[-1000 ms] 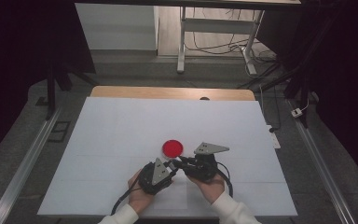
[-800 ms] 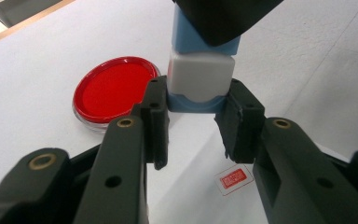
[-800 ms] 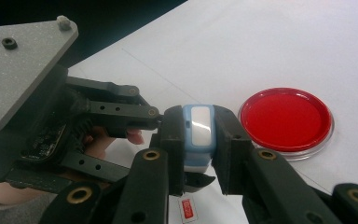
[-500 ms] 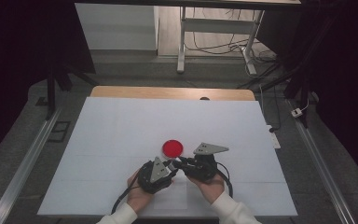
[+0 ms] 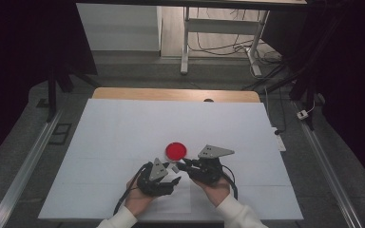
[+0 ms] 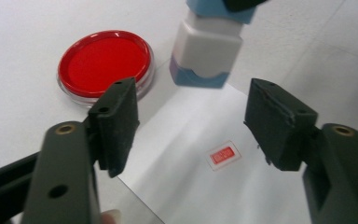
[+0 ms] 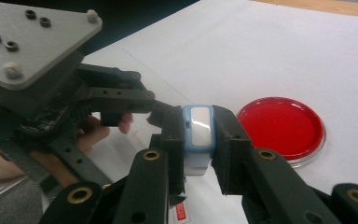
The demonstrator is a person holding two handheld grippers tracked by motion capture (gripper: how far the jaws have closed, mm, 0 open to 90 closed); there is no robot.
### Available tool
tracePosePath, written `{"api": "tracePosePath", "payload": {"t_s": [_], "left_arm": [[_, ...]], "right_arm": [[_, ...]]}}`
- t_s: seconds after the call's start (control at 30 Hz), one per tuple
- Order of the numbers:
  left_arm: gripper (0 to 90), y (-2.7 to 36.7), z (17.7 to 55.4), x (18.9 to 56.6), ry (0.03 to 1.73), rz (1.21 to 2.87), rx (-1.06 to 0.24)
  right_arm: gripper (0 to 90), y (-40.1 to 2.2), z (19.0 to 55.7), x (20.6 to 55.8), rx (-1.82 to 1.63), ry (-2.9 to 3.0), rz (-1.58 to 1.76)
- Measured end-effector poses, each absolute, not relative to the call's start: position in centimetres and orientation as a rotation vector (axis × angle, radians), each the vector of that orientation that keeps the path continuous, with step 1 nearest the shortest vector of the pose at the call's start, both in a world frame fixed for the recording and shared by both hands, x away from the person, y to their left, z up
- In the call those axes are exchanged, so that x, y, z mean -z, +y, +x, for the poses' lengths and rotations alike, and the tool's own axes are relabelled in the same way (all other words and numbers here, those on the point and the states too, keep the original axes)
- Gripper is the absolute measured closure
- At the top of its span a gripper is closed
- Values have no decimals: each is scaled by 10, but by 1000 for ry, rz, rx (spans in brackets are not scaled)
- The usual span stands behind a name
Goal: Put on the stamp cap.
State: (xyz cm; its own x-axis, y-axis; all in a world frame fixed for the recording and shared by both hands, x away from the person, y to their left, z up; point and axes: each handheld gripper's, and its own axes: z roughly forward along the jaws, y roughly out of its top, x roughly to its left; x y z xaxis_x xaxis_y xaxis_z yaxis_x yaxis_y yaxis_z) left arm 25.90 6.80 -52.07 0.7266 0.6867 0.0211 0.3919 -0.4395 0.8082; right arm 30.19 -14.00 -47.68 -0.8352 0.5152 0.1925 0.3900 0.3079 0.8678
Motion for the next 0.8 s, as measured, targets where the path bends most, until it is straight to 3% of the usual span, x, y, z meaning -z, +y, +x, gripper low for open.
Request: {"api": "tracePosePath", "payload": {"t_s": [0.8], "left_arm": [[271, 135, 241, 509, 857, 2060, -420]], "right_arm": [[747, -144, 305, 476, -1533, 2428, 770]]}}
